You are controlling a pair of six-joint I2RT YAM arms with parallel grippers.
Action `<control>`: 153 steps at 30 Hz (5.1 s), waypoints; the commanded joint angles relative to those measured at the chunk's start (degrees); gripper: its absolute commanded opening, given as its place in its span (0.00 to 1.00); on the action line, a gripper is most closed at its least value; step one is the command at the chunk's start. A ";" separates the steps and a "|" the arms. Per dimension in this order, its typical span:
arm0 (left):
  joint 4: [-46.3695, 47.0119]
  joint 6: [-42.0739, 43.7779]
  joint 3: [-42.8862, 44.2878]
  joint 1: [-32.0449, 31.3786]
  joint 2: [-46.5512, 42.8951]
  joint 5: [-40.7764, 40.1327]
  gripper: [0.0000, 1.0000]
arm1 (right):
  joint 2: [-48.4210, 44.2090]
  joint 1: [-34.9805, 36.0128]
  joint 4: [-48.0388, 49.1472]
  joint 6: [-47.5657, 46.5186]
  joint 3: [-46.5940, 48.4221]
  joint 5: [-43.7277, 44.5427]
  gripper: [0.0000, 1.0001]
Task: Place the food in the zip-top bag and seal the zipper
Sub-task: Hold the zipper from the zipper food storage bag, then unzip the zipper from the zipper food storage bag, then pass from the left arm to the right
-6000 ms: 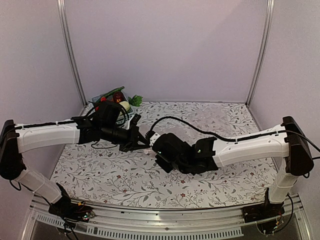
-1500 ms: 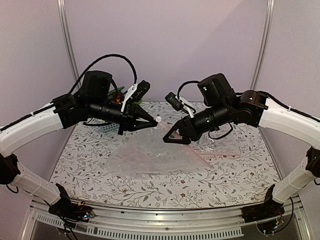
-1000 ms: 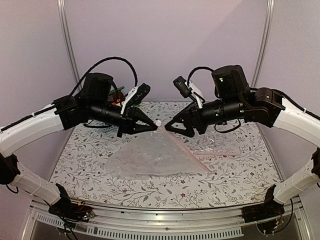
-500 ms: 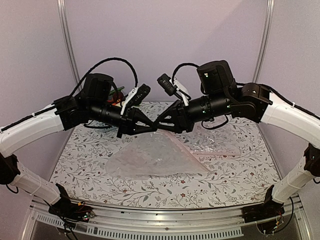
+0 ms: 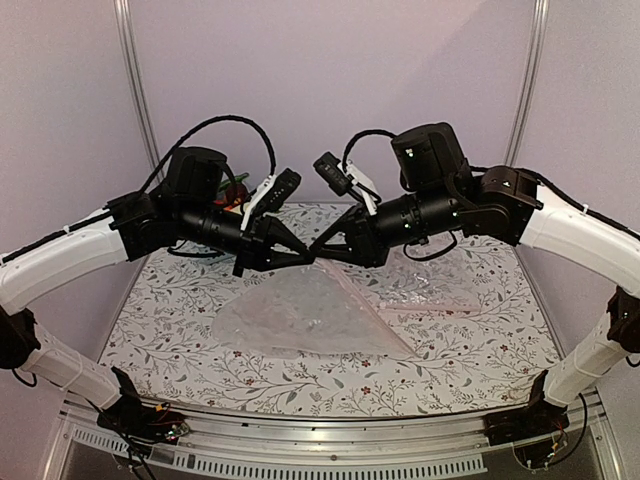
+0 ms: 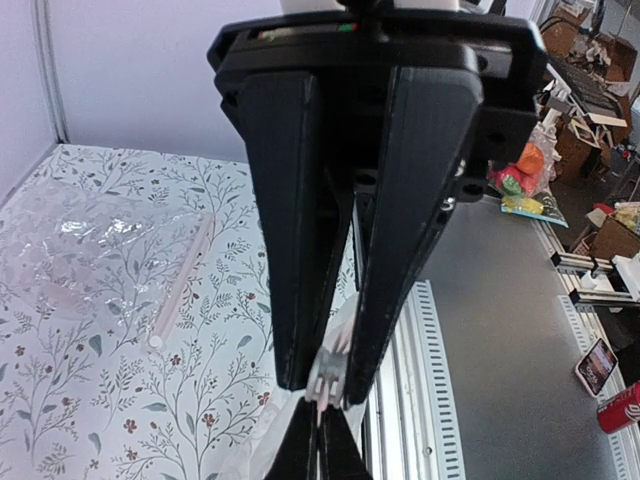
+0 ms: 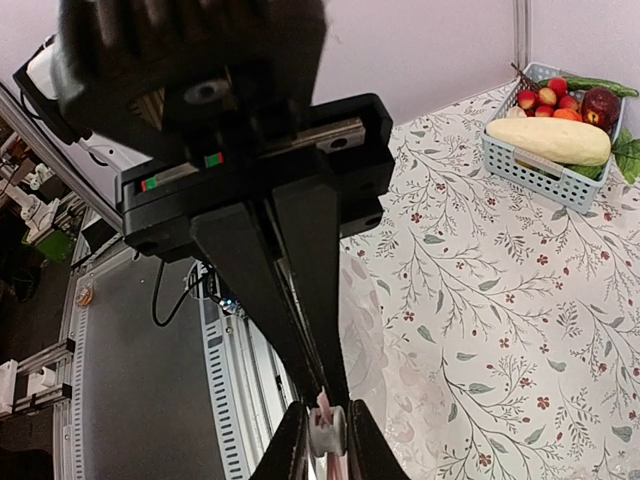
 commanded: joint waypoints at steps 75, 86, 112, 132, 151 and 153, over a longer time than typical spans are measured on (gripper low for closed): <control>8.16 -7.75 -4.18 16.66 -8.71 -13.95 0.00 | -7.31 0.20 -1.23 3.17 -10.59 7.75 0.07; 8.05 -7.24 -4.36 20.06 -10.30 -15.45 0.00 | -8.35 0.17 -1.63 3.68 -11.70 8.67 0.07; 7.73 -7.45 -4.33 22.80 -10.33 -16.04 0.00 | -10.10 0.19 -1.99 4.57 -13.67 9.88 0.07; 13.95 -7.98 -7.40 21.05 -9.11 5.77 0.00 | -11.03 0.15 -1.54 5.32 -13.28 10.40 0.56; 4.03 -0.61 -3.92 13.12 -5.41 9.87 0.00 | -11.46 0.35 -1.97 5.11 -12.74 16.75 0.62; 3.95 -0.60 -3.92 13.04 -5.14 9.72 0.00 | -10.08 0.86 -2.65 4.95 -12.31 16.42 0.58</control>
